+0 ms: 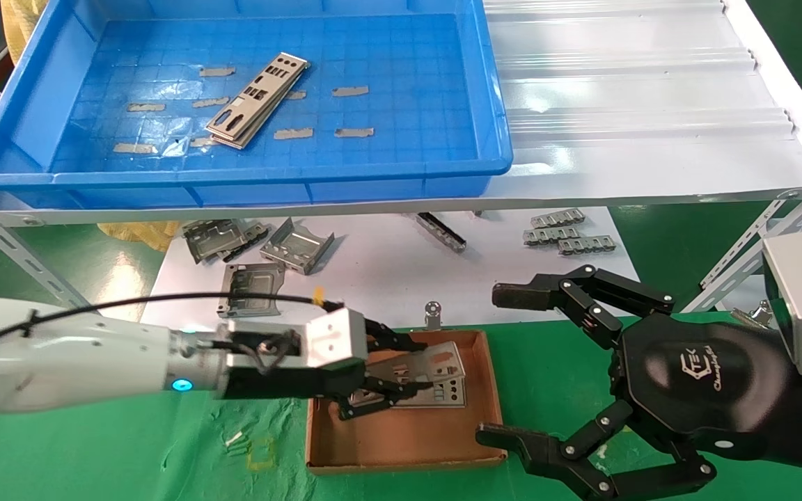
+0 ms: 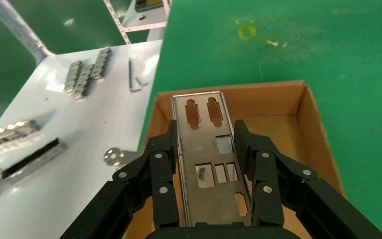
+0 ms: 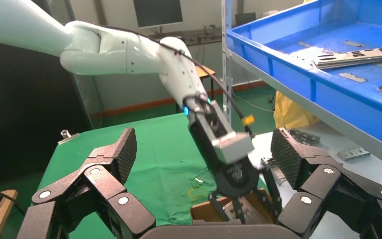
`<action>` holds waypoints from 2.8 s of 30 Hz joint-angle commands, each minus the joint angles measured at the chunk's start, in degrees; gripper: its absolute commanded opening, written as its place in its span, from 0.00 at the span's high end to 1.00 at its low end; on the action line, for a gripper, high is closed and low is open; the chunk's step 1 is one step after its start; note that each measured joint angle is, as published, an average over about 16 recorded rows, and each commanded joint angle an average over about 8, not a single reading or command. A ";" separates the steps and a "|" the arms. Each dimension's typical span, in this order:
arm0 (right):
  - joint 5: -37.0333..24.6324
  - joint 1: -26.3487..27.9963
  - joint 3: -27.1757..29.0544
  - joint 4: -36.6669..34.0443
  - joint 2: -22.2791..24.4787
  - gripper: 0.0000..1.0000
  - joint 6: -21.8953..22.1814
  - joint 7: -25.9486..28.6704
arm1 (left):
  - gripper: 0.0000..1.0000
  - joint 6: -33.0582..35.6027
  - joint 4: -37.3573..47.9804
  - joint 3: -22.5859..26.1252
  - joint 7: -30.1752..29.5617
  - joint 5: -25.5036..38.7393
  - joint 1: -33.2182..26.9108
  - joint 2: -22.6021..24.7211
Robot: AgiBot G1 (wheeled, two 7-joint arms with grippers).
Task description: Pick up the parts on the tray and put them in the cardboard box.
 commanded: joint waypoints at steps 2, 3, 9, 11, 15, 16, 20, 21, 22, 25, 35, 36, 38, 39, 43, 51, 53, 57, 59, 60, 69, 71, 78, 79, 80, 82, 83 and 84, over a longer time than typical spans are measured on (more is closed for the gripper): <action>0.00 0.00 0.00 0.00 0.00 0.00 0.00 0.00 | 1.00 -1.49 1.81 0.46 2.15 0.80 0.99 1.88; 0.00 0.00 0.00 0.00 0.00 0.00 0.00 0.00 | 0.95 -1.69 2.53 0.57 2.99 1.01 1.03 2.33; 0.00 0.00 0.00 0.00 0.00 0.00 0.00 0.00 | 0.20 -2.49 6.69 0.84 8.78 1.94 0.71 4.42; 0.00 0.00 0.00 0.00 0.00 0.00 0.00 0.00 | 0.00 -2.69 7.95 0.74 10.60 2.02 0.48 4.81; 0.00 0.00 0.00 0.00 0.00 0.00 0.00 0.00 | 0.00 -3.03 10.06 0.69 13.52 2.34 -0.10 5.37; 0.00 0.00 0.00 0.00 0.00 0.00 0.00 0.00 | 0.00 -2.97 10.56 0.71 14.01 2.40 -0.22 5.49; 0.00 0.00 0.00 0.00 0.00 0.00 0.00 0.00 | 0.00 -2.46 12.25 0.78 15.40 2.52 -0.69 5.90; 0.00 0.00 0.00 0.00 0.00 0.00 0.00 0.00 | 0.00 -2.28 12.61 0.73 15.62 2.43 -0.77 5.98; 0.00 0.00 0.00 0.00 0.00 0.00 0.00 0.00 | 0.00 -2.04 12.96 0.66 15.81 2.28 -0.84 6.03; 0.00 0.00 0.00 0.00 0.00 0.00 0.00 0.00 | 0.00 -1.23 13.88 0.31 16.17 1.64 -1.11 6.07; 0.00 0.00 0.00 0.00 0.00 0.00 0.00 0.00 | 0.00 8.19 17.15 -1.82 9.87 -3.60 -1.86 4.23; 0.00 0.00 0.00 0.00 0.00 0.00 0.00 0.00 | 0.00 9.75 17.76 -2.17 8.41 -4.49 -1.84 3.90; 0.00 0.00 0.00 0.00 0.00 0.00 0.00 0.00 | 0.00 12.28 18.73 -2.71 6.05 -5.89 -1.81 3.36; 0.00 0.00 0.00 0.00 0.00 0.00 0.00 0.00 | 0.00 13.54 19.35 -3.07 4.71 -6.76 -1.74 3.08; 0.00 -0.01 0.00 -0.01 0.01 0.00 0.02 0.00 | 0.00 16.69 21.30 -4.26 1.46 -9.46 -1.43 2.41; 0.00 -0.01 0.00 -0.02 0.01 0.00 0.02 0.00 | 0.00 16.94 21.43 -4.42 1.39 -9.74 -1.27 2.31; 0.00 -0.01 0.00 -0.02 0.01 0.00 0.02 0.00 | 0.00 16.71 21.03 -4.42 1.44 -9.60 -1.18 2.20; 0.00 -0.01 0.00 -0.02 0.01 0.00 0.02 -0.01 | 0.00 16.55 19.11 -5.03 0.57 -10.08 -0.51 1.19; 0.00 -0.01 0.00 -0.02 0.01 0.00 0.02 -0.01 | 0.00 16.49 17.52 -5.59 -0.28 -10.58 0.07 0.30; 0.00 -0.01 0.00 -0.02 0.01 0.00 0.02 -0.01 | 0.00 16.46 16.61 -5.91 -0.76 -10.86 0.40 -0.21; 0.00 -0.01 0.00 -0.02 0.01 0.00 0.02 -0.01 | 0.00 16.13 7.93 -8.97 -5.37 -13.58 3.58 -5.06; 0.00 -0.01 0.00 -0.02 0.01 0.00 0.02 -0.01 | 0.00 16.06 5.97 -9.66 -6.41 -14.19 4.29 -6.15; 0.01 -0.01 0.00 -0.02 0.01 0.00 0.02 -0.01 | 0.00 15.81 -0.75 -12.02 -9.98 -16.29 6.75 -9.91; 0.01 -0.01 0.00 -0.02 0.01 0.00 0.02 -0.01 | 0.00 15.78 -1.73 -12.37 -10.50 -16.60 7.11 -10.45; 0.01 -0.01 0.00 -0.02 0.01 0.00 0.02 -0.01 | 0.00 15.74 -2.70 -12.71 -11.02 -16.90 7.46 -11.00; 0.01 -0.01 0.00 -0.02 0.01 0.00 0.02 -0.01 | 0.00 15.67 -4.62 -13.39 -12.04 -17.50 8.16 -12.07; 0.01 -0.01 0.00 -0.02 0.01 0.00 0.02 -0.01 | 0.00 15.63 -5.59 -13.73 -12.56 -17.80 8.52 -12.61; 0.01 -0.01 0.00 -0.02 0.01 0.00 0.02 -0.01 | 0.00 15.60 -6.53 -14.06 -13.06 -18.10 8.87 -13.14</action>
